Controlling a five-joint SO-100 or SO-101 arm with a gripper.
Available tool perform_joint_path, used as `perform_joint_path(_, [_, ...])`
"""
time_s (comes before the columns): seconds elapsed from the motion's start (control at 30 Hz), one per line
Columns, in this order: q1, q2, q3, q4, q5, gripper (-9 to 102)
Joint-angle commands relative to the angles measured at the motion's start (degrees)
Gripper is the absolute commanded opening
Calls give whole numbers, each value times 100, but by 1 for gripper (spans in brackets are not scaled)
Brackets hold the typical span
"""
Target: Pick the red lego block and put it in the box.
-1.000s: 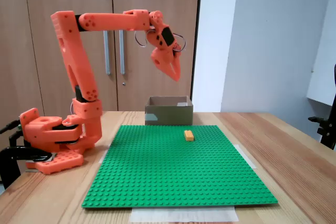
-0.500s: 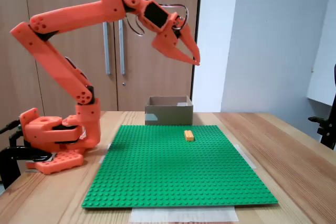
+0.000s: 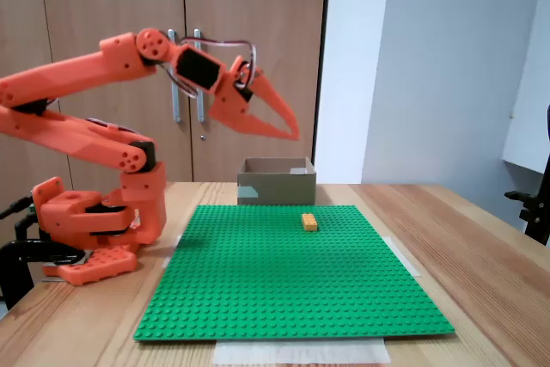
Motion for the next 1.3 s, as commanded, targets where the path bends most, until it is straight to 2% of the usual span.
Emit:
perform_joint_path(0.0, [167, 431, 448, -88, 79, -1])
perform_joint_path(0.27, [439, 1266, 1916, -712, 141, -1])
perform_joint_path(0.47, [606, 2145, 2839, -598, 44, -1])
perform_joint_path(0.6, [624, 2276, 3032, -396, 97, -1])
perform_joint_path(0.93, [756, 2452, 3700, -492, -97, -1])
perform_joint_path(1.27, [773, 2452, 3735, -167, -62, -1])
